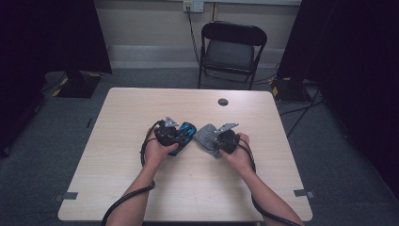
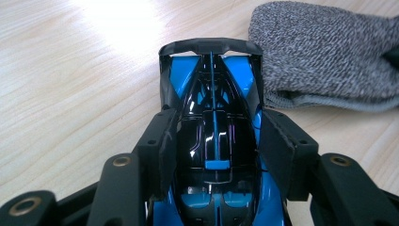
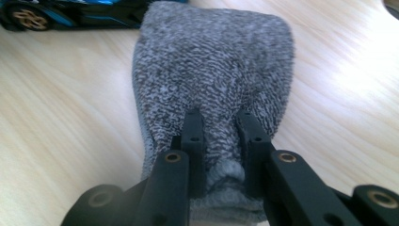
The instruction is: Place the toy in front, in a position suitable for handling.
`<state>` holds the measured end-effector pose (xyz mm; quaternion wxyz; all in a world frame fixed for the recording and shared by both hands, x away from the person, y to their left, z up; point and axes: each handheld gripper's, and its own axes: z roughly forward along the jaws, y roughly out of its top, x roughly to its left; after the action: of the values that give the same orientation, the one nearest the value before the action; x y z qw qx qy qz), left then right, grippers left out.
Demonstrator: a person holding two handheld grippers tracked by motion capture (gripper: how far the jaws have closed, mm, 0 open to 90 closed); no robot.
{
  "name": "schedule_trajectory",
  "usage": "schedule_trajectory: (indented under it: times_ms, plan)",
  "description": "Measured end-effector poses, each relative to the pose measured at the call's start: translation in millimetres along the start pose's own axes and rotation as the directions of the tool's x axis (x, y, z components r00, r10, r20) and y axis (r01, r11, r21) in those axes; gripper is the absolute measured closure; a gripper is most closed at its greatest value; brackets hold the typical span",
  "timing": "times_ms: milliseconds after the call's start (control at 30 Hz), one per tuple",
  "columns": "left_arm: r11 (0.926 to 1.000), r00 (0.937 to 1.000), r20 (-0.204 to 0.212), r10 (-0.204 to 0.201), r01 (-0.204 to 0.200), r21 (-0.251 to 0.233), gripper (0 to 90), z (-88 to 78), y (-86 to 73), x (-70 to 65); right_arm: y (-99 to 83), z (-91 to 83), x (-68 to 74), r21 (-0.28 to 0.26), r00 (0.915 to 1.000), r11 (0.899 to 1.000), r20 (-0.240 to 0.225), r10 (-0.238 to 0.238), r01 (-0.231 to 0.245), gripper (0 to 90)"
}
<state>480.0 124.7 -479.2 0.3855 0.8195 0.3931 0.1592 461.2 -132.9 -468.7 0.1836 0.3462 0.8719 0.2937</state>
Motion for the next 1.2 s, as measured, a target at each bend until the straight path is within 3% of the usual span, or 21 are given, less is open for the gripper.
schedule_trajectory:
  times_ms: [67,300,633,767,1100,1200]
  plan:
    - [0.9997,0.9998,0.005,-0.020,0.020,-0.010,51.2,-0.6,-1.3,1.2,1.7,1.6,4.0,-0.002,0.9999,1.000,-0.016,0.000,0.000,76.3]
    - [1.0000,1.0000,0.002,-0.009,0.009,-0.001,51.2,-1.5,-1.3,1.7,3.3,4.2,18.6,-0.008,0.9982,1.000,-0.059,-0.009,0.008,76.3]
    - [0.9992,0.9999,0.003,-0.014,0.015,-0.036,51.2,-1.1,-5.3,1.3,3.6,1.2,34.7,-0.021,0.9936,0.999,-0.110,-0.028,0.026,76.4]
    - [0.9997,0.9999,0.006,-0.010,0.011,-0.021,51.3,-1.5,-4.2,1.9,3.7,0.3,43.4,-0.023,0.9906,0.999,-0.131,-0.040,0.037,76.4]
    - [0.9994,0.9999,0.008,-0.013,0.013,-0.032,51.3,-1.1,-4.9,1.9,4.8,-3.4,67.9,-0.040,0.9738,0.997,-0.217,-0.069,0.062,76.5]
    - [0.9995,0.9999,0.010,-0.011,0.011,-0.029,51.2,-1.3,-5.0,2.2,4.7,-4.4,76.4,-0.049,0.9612,0.998,-0.270,-0.059,0.047,76.5]
